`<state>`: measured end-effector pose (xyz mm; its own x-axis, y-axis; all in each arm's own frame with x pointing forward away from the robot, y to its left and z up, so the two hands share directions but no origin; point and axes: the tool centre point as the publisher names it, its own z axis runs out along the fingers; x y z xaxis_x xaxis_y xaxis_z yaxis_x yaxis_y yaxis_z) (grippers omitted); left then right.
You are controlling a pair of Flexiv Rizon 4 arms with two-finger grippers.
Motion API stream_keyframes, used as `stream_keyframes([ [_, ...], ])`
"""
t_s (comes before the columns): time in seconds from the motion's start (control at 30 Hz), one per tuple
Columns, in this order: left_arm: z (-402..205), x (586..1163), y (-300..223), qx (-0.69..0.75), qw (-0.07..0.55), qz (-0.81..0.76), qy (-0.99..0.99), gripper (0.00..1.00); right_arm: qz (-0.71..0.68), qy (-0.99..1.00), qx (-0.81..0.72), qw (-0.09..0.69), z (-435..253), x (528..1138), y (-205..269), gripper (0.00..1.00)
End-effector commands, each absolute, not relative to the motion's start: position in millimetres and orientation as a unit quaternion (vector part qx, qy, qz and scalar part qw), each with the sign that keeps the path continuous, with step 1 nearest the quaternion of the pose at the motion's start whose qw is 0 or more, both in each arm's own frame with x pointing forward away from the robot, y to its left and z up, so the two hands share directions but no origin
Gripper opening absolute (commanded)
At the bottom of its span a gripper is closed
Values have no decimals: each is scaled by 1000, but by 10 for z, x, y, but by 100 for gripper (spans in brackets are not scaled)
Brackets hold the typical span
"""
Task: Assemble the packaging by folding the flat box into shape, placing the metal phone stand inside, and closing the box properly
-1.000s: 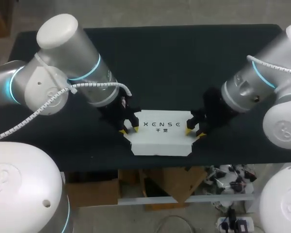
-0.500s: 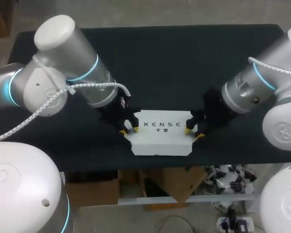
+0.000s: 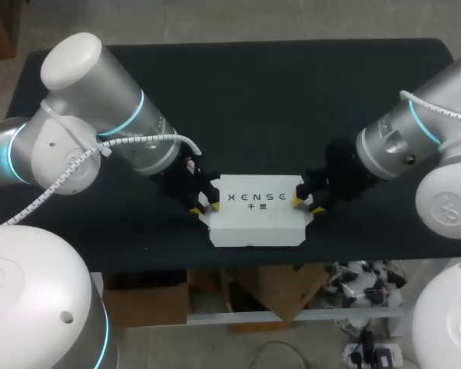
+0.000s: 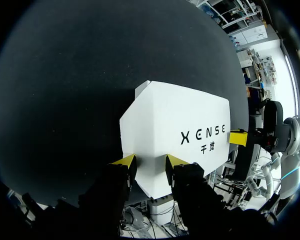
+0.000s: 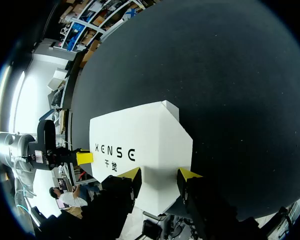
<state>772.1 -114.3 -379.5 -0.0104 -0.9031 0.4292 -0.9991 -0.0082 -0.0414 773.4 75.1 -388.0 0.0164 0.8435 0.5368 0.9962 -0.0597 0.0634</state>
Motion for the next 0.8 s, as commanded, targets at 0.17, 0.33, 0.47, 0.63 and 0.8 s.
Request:
stream_keyframes([
  [0.17,-3929,7651,-1184,683,149,189,-689,38,-272,-649,-698,130,-3958,7704,796,49],
  [0.33,-3923,7663,-1206,682,151,192,-690,36,-279,-647,-698,128,-3970,7666,799,49],
  [0.47,-3917,7672,-1207,684,153,196,-686,36,-282,-644,-699,129,-3966,7648,791,49],
  [0.63,-3922,7682,-1213,686,154,198,-683,36,-286,-640,-701,131,-3961,7629,795,50],
  [0.8,-3929,7691,-1220,687,158,202,-680,36,-290,-639,-700,135,-3954,7625,806,50],
])
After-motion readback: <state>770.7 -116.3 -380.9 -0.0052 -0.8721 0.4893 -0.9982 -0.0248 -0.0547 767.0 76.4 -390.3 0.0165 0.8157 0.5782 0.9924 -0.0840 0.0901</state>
